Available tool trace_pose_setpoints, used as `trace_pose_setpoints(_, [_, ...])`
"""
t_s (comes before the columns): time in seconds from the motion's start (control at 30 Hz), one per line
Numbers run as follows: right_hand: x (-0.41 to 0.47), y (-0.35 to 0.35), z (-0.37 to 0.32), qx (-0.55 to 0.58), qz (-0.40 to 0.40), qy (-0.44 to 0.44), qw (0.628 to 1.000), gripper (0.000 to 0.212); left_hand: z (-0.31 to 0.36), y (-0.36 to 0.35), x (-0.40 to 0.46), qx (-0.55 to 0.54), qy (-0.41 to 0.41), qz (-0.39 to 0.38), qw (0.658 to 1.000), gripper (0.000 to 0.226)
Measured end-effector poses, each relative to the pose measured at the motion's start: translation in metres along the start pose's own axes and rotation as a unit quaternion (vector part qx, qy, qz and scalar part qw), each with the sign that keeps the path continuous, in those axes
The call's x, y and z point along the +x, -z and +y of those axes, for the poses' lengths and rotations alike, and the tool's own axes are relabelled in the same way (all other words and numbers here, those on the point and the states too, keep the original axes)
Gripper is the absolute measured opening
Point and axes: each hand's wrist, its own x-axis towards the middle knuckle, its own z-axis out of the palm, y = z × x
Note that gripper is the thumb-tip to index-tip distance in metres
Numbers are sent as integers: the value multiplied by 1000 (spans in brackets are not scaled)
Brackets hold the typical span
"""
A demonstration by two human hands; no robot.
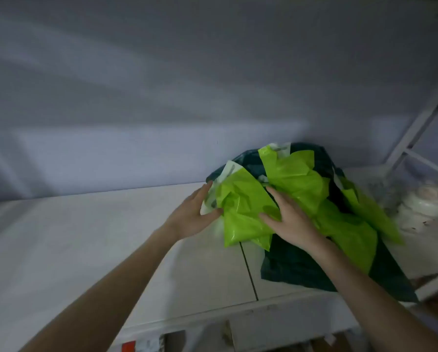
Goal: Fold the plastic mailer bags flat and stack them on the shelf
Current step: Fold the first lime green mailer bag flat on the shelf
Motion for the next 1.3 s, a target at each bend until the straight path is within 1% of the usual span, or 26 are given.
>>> trace_pose_setpoints(0.27, [11,-17,19,-10,-12,-35,999,75,-10,-43,3,-61,92,-61,992,78])
trace_pose_setpoints(0.4, [13,-24,24,2,-20,-46,999,79,-5,-62,3,-67,97,-98,988,77])
trace_pose_setpoints(0.5, [14,-27,26,-18,-11,-50,998,78,0,-70,4,-70,97,-102,988,78])
trace_pose_setpoints(0.57, [15,-27,25,-41,-1,-36,999,75,3,-72,6,-92,104,-101,985,79])
trace_pose_setpoints(0.67, [18,-26,21,-39,20,-17,999,76,13,-68,7,-123,107,-84,983,77])
trace_pose_setpoints(0.8, [23,-19,8,31,30,-23,999,75,20,-61,8,-161,101,-52,980,74])
trace_pose_setpoints(0.9, [24,-14,2,78,78,-6,994,72,21,-57,7,-181,98,-24,978,71])
trace_pose_setpoints(1.0, [23,-9,-6,150,109,10,983,69,20,-49,7,-219,97,26,970,67])
trace_pose_setpoints(1.1, [20,-4,-18,239,109,14,965,67,20,-36,7,-282,123,80,948,75])
trace_pose_setpoints(1.13, [19,-3,-22,266,104,15,958,67,21,-30,7,-302,134,93,939,74])
trace_pose_setpoints(1.23, [17,-5,-33,319,84,16,944,68,21,-9,2,-345,150,107,920,55])
trace_pose_setpoints(1.3, [17,-8,-41,325,72,15,943,72,20,5,-1,-376,136,116,909,50])
